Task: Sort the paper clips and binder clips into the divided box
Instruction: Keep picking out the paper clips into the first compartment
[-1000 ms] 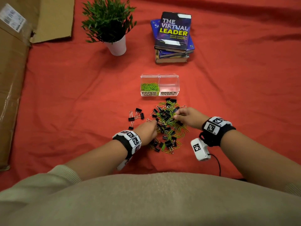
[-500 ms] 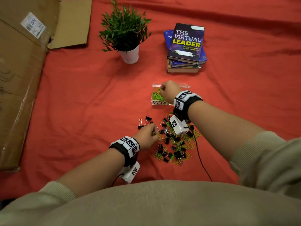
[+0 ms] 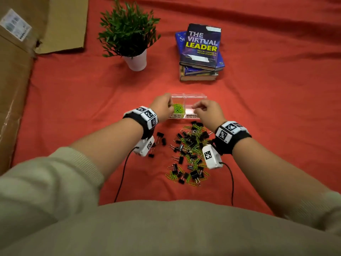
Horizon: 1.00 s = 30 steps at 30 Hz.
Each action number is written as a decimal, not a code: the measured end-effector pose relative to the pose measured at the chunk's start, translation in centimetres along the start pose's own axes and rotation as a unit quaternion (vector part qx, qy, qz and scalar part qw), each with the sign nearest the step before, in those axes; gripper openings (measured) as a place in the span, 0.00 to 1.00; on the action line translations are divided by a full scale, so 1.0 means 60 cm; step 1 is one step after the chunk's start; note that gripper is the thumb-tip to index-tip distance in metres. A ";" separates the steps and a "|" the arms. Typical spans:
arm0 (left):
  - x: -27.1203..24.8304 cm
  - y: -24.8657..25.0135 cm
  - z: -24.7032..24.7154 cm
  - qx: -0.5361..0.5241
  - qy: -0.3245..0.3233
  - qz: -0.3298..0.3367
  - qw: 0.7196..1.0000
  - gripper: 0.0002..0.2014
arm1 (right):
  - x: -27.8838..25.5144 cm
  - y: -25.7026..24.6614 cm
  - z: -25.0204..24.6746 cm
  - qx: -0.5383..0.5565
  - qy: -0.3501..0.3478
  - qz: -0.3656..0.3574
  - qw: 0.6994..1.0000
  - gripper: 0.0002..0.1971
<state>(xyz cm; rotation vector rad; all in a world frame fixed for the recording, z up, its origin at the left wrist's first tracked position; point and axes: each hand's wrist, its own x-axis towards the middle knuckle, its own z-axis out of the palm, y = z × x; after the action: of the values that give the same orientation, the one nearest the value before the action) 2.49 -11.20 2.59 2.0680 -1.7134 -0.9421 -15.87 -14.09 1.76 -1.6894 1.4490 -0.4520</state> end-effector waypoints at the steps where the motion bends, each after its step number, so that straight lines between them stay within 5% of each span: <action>1: 0.015 0.006 -0.002 0.027 -0.003 0.003 1.000 0.02 | -0.017 0.019 -0.009 -0.008 -0.005 0.015 1.000 0.10; 5: 0.049 0.016 0.009 0.124 -0.041 0.009 0.991 0.06 | -0.079 0.090 -0.020 -0.106 -0.084 0.039 0.990 0.11; 8: 0.047 0.020 0.019 0.161 -0.047 0.031 0.985 0.09 | -0.103 0.128 -0.014 -0.187 -0.090 -0.012 0.978 0.17; 14: -0.012 0.019 0.044 0.168 0.035 0.080 0.982 0.10 | -0.113 0.150 -0.003 -0.255 -0.119 -0.050 0.958 0.17; 21: -0.112 0.004 0.154 0.153 -0.095 0.083 0.980 0.08 | -0.119 0.143 0.013 -0.227 -0.122 -0.088 0.962 0.19; 30: -0.126 -0.042 0.152 0.151 -0.109 0.016 0.982 0.11 | -0.114 0.164 -0.032 -0.197 -0.092 -0.030 0.976 0.07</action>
<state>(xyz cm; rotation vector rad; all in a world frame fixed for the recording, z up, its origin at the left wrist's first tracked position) -2.09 -1.76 -3.45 2.1773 -2.1112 -0.9806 -25.28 -8.14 -3.12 -2.0316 1.4179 -0.0342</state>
